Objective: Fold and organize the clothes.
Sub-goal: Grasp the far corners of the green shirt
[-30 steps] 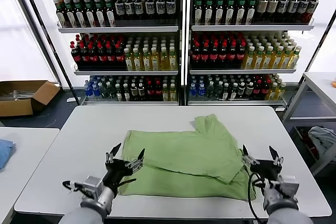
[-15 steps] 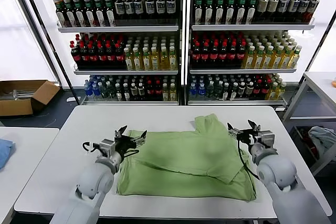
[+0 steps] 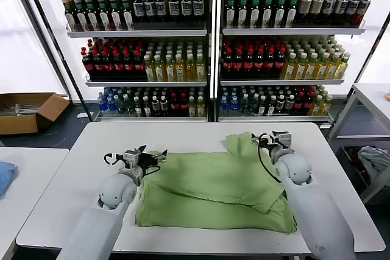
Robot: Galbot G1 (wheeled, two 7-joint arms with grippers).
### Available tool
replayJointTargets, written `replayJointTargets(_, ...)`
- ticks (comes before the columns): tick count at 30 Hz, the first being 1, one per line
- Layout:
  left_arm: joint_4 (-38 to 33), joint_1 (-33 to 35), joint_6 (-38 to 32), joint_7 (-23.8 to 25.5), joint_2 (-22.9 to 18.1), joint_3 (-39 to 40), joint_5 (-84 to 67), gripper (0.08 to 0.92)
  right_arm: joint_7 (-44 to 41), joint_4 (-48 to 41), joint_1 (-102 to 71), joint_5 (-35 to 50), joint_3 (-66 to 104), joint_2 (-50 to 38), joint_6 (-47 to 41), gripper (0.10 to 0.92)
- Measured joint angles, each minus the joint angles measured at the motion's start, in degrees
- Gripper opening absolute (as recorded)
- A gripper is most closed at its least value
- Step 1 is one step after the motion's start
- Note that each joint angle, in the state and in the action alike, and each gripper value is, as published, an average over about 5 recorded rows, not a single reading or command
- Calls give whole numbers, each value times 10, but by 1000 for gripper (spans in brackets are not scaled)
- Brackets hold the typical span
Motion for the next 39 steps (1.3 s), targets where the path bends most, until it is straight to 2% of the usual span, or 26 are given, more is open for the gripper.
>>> replayJointTargets(15, 41, -20, 2, 3, -6, 3, -2, 823, -6, -99, 42, -35, 3, 49, 10, 823)
replayJointTargets(25, 55, -14, 3, 3, -4, 3, -1, 814, -10, -129, 40, -49, 6, 62, 16, 810)
replayJointTargets(30, 56, -9, 2, 2, -5, 4, -1, 697, -10, -129, 35, -50, 8, 65, 14, 708)
replayJointTargets(39, 53, 2, 1, 6, -10, 5, -1, 437, -6, -111, 15, -54, 7, 60, 13, 449)
